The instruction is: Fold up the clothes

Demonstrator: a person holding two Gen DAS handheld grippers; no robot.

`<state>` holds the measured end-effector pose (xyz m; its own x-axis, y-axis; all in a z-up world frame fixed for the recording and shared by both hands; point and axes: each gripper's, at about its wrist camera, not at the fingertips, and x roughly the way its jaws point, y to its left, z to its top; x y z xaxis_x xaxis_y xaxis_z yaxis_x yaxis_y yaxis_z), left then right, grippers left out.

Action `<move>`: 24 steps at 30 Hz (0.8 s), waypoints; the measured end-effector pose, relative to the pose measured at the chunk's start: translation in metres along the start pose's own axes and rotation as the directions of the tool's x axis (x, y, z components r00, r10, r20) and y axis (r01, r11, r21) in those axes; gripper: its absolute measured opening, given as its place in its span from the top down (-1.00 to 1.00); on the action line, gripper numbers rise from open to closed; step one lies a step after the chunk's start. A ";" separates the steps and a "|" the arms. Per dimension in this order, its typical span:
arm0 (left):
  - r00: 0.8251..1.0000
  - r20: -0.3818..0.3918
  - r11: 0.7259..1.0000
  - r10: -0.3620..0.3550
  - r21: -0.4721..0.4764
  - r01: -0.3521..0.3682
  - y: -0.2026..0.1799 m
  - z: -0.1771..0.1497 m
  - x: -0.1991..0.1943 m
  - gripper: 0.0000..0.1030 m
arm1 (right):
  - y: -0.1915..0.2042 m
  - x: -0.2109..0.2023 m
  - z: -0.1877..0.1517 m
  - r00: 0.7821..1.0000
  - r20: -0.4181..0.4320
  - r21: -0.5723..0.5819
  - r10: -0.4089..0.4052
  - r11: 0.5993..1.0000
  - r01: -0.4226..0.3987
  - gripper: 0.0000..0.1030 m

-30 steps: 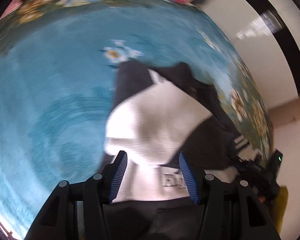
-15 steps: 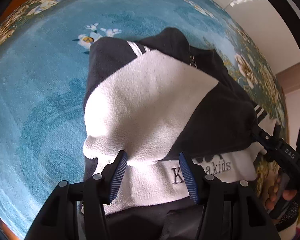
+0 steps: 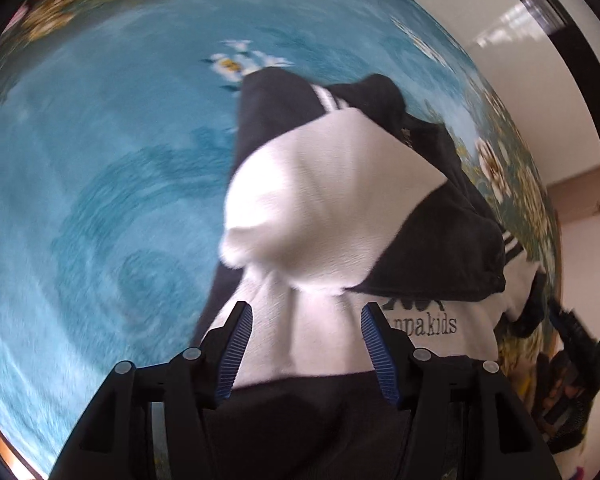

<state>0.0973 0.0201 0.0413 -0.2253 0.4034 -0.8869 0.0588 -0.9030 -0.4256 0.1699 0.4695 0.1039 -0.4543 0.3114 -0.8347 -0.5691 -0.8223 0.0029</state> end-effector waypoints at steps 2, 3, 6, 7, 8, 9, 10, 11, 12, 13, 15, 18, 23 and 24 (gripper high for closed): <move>1.000 0.001 1.000 -0.007 -0.021 0.007 0.006 -0.004 0.000 -0.18 | -0.014 0.009 -0.002 0.999 -0.033 0.014 -0.035 0.999 0.035 0.03; 1.000 0.001 1.000 -0.007 -0.018 0.007 0.006 -0.004 0.000 -0.18 | -0.018 0.017 -0.003 0.997 -0.066 0.028 -0.033 0.999 0.035 -0.29; 1.000 0.020 1.000 0.009 0.026 -0.010 0.004 -0.013 0.000 -0.18 | -0.022 0.036 -0.009 0.993 -0.116 0.043 -0.025 0.999 0.030 -0.40; 1.000 0.024 1.000 0.006 0.030 -0.007 0.004 -0.016 0.001 -0.18 | -0.021 0.041 -0.008 0.992 -0.124 0.043 -0.036 0.998 0.042 -0.40; 1.000 0.028 0.999 0.004 0.033 -0.005 0.004 -0.018 0.001 -0.18 | -0.020 0.046 -0.007 0.990 -0.129 0.043 -0.049 0.998 0.055 -0.40; 1.000 0.032 0.999 0.001 0.037 -0.003 0.005 -0.021 0.001 -0.18 | -0.019 0.049 -0.005 0.989 -0.136 0.040 -0.055 0.997 0.061 -0.40; 0.999 0.038 0.999 -0.006 0.035 0.004 0.006 -0.021 0.000 -0.18 | -0.018 0.052 -0.003 0.988 -0.143 0.036 -0.058 0.997 0.063 -0.40; 0.999 0.047 0.999 -0.008 0.031 0.007 0.007 -0.020 -0.001 -0.18 | -0.018 0.055 0.000 0.987 -0.147 0.027 -0.065 0.997 0.070 -0.40; 0.999 0.051 1.000 -0.002 0.024 0.001 0.008 -0.018 -0.001 -0.19 | -0.017 0.057 0.003 0.987 -0.145 0.020 -0.070 0.997 0.073 -0.40; 0.999 0.051 1.000 0.006 0.015 -0.007 0.010 -0.017 0.000 -0.19 | -0.017 0.059 0.006 0.987 -0.146 0.020 -0.071 0.997 0.075 -0.40; 0.999 0.034 1.000 0.008 -0.003 -0.008 0.014 -0.016 0.004 -0.19 | -0.020 0.060 0.010 0.984 -0.154 0.035 -0.084 0.995 0.091 -0.20; 0.999 0.031 1.000 0.013 -0.013 -0.013 0.019 -0.016 0.005 -0.19 | -0.026 0.064 0.013 0.979 -0.181 0.057 -0.091 0.993 0.103 0.17; 0.999 0.042 0.998 -0.025 -0.061 0.028 0.031 -0.014 0.001 -0.19 | -0.034 0.053 0.021 0.979 -0.203 0.130 -0.010 0.991 0.037 0.55; 0.998 0.047 0.996 -0.037 -0.076 0.041 0.035 -0.014 -0.001 -0.19 | -0.034 0.044 0.026 0.981 -0.194 0.142 0.011 0.990 0.017 0.56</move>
<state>0.1129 -0.0096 0.0247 -0.2724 0.4293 -0.8611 0.1231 -0.8721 -0.4737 0.1510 0.5233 0.0814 -0.3189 0.2040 -0.9256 -0.6683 -0.7409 0.0669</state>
